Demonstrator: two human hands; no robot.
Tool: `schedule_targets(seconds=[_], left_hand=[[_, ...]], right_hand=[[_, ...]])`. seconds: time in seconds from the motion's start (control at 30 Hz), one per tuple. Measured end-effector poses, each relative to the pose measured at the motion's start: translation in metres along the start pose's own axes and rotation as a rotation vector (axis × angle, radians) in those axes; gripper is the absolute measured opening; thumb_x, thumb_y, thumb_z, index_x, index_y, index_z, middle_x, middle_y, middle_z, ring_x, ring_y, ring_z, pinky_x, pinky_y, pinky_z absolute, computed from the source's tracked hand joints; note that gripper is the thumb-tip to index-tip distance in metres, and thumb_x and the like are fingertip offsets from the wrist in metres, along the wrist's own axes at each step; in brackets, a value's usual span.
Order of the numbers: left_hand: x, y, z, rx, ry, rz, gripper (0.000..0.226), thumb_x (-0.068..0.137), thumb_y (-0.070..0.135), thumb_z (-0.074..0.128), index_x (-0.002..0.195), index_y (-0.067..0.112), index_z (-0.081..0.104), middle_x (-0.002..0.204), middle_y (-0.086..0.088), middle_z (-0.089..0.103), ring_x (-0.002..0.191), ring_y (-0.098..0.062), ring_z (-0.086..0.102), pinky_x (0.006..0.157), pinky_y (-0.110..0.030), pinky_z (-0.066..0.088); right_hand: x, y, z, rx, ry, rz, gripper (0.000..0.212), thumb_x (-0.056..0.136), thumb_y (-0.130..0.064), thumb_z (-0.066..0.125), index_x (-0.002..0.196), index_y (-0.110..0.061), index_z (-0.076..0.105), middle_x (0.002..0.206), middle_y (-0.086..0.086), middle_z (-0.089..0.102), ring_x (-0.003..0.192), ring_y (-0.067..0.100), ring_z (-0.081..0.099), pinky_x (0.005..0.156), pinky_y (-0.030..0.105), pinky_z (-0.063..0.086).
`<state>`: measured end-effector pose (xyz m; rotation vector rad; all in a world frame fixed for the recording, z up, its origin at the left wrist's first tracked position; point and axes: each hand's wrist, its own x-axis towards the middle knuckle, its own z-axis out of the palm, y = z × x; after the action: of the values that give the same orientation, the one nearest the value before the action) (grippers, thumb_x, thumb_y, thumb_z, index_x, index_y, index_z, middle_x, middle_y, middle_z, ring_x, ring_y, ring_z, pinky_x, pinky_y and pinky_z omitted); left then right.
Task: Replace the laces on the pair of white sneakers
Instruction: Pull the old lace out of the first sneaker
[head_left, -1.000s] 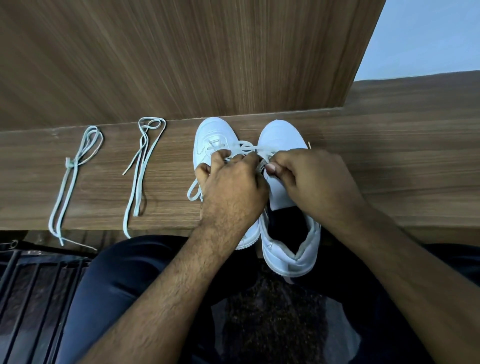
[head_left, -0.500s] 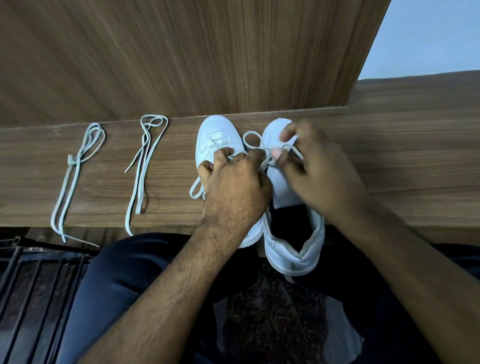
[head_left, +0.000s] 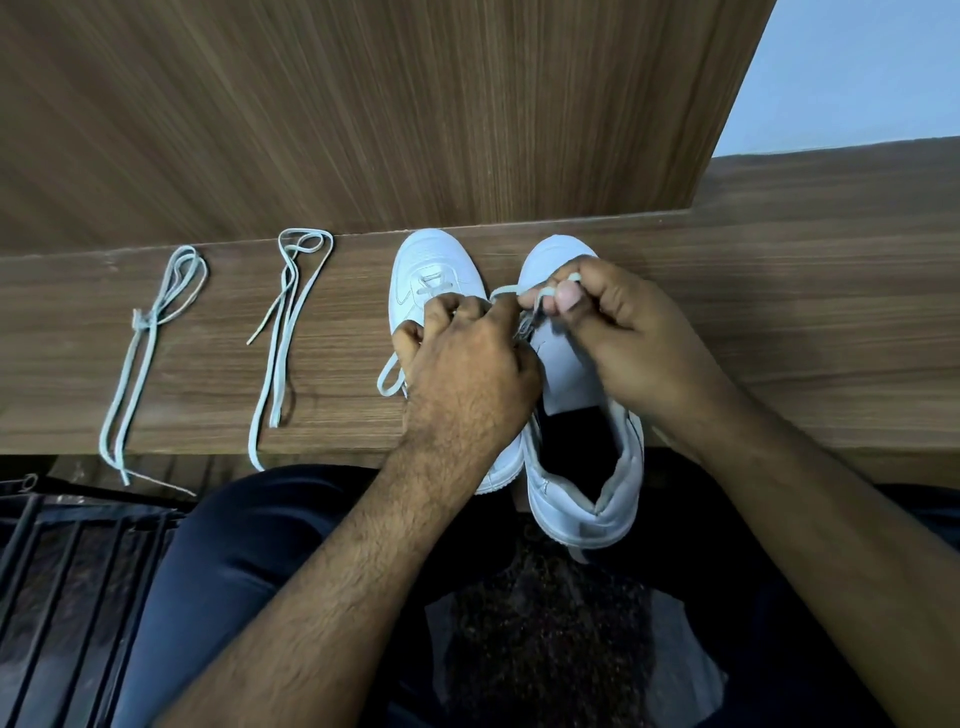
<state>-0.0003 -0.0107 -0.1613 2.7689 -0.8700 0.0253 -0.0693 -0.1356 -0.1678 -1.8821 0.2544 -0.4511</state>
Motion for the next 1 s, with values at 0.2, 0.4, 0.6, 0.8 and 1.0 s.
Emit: schedule_targets(seconds=[0.2,0.4,0.6,0.8,1.0], left_hand=[[-0.001,0.001,-0.001,-0.015,-0.004,-0.003,0.043,0.094,0.031,0.049,0.136,0.038,0.052,0.129,0.002,0.060,0.137,-0.025,0.033,0.095,-0.045,0.020],[-0.001,0.000,0.002,-0.031,0.002,-0.001,0.053,0.095,0.034,0.048,0.147,0.039,0.036,0.133,0.003,0.060,0.137,-0.024,0.033,0.093,-0.045,0.020],[-0.001,0.000,0.002,-0.051,0.015,0.012,0.067,0.093,0.030,0.049,0.154,0.042,0.022,0.132,0.002,0.059,0.137,-0.025,0.034,0.096,-0.047,0.021],[-0.001,-0.001,0.004,-0.036,0.010,0.012,0.051,0.096,0.033,0.047,0.146,0.042,0.040,0.134,0.003,0.059,0.139,-0.024,0.030,0.097,-0.046,0.017],[-0.002,-0.002,0.004,-0.044,0.018,0.007,0.048,0.094,0.029,0.049,0.141,0.038,0.047,0.131,0.004,0.061,0.138,-0.023,0.032,0.096,-0.045,0.017]], right_hand=[[-0.001,-0.017,-0.002,0.191,0.145,0.073,0.025,0.107,-0.026,0.040,0.088,-0.017,0.053,0.062,-0.007,0.056,0.058,0.016,0.057,0.062,0.034,0.050],[-0.007,-0.001,0.010,-0.855,0.021,-0.117,0.011,0.098,-0.026,0.055,0.096,-0.016,0.058,0.084,-0.002,0.048,0.075,0.028,0.059,0.060,0.031,0.031],[-0.005,-0.004,0.009,-0.936,0.094,-0.030,0.019,0.096,-0.017,0.057,0.114,-0.013,0.052,0.100,0.005,0.055,0.082,0.030,0.063,0.060,0.032,0.034],[-0.002,-0.005,0.007,-0.945,-0.012,-0.008,0.021,0.098,-0.032,0.056,0.111,-0.016,0.058,0.096,0.003,0.054,0.089,0.029,0.061,0.065,0.031,0.034],[-0.003,-0.005,0.004,-0.976,-0.010,-0.055,0.008,0.096,-0.019,0.059,0.103,-0.018,0.063,0.092,-0.005,0.042,0.081,0.027,0.061,0.062,0.031,0.032]])
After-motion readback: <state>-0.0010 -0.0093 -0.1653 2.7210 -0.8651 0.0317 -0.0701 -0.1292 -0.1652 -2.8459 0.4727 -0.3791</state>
